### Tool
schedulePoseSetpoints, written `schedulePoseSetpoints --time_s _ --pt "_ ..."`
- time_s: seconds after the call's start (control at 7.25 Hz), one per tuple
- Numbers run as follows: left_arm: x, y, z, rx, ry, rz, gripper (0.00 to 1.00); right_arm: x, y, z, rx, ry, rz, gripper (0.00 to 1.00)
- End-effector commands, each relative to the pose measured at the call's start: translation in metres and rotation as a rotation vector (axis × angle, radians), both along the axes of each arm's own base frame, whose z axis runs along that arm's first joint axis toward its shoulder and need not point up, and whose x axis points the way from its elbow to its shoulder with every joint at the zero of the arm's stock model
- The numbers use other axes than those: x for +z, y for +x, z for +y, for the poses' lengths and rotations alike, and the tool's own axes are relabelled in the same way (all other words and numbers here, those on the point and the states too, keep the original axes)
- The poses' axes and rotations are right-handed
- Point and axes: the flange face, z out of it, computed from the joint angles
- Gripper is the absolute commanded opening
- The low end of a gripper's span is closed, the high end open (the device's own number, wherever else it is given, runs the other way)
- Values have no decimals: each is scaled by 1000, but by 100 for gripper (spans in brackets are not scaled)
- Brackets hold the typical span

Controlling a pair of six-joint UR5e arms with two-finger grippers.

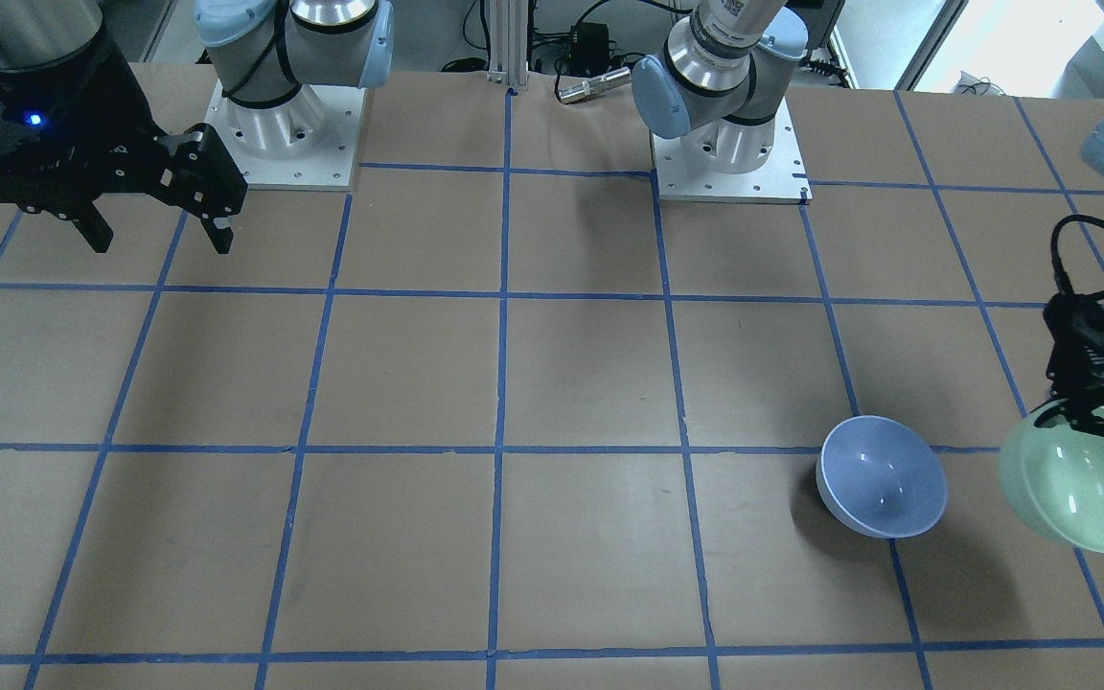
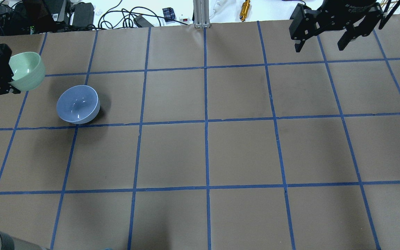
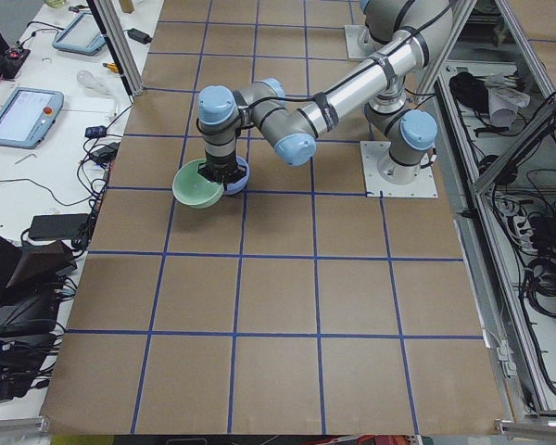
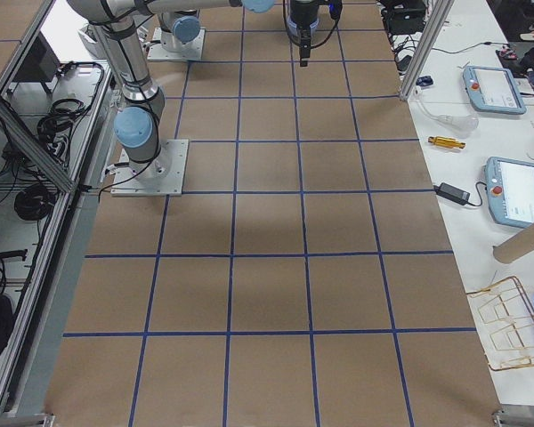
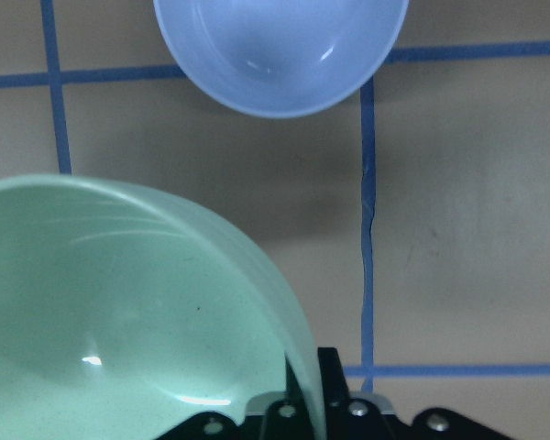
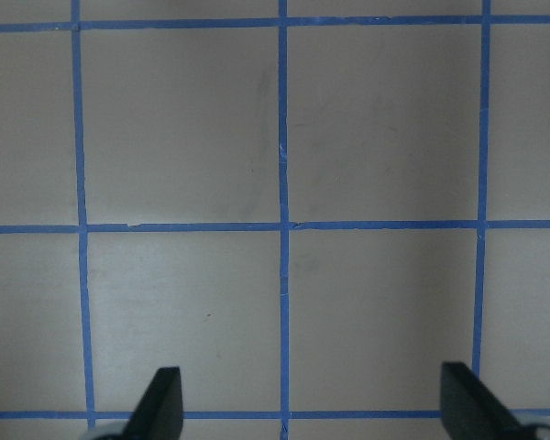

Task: Stack green bowl on blue bowl
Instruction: 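Carry the green bowl with the left gripper over the blue bowl, then lower the green bowl into the blue bowl and open the left gripper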

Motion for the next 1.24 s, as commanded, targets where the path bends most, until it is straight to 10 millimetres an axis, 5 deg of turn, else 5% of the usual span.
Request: schedulePoseSetpoints --time_s 0.0,0.41,0.69,0.83,1.1 --pt "-15 -77 12 34 35 18 0 0 0 0 0 -1 0 100" --pt "-82 -91 43 29 21 -17 0 0 0 0 0 -1 0 100" --pt "-92 -92 44 33 34 -8 0 0 0 0 0 -1 0 100" --pt "-92 -90 41 47 32 -7 90 0 0 0 1 1 2 100" --pt "-57 -88 26 73 -10 -25 100 0 0 0 0 1 1 100"
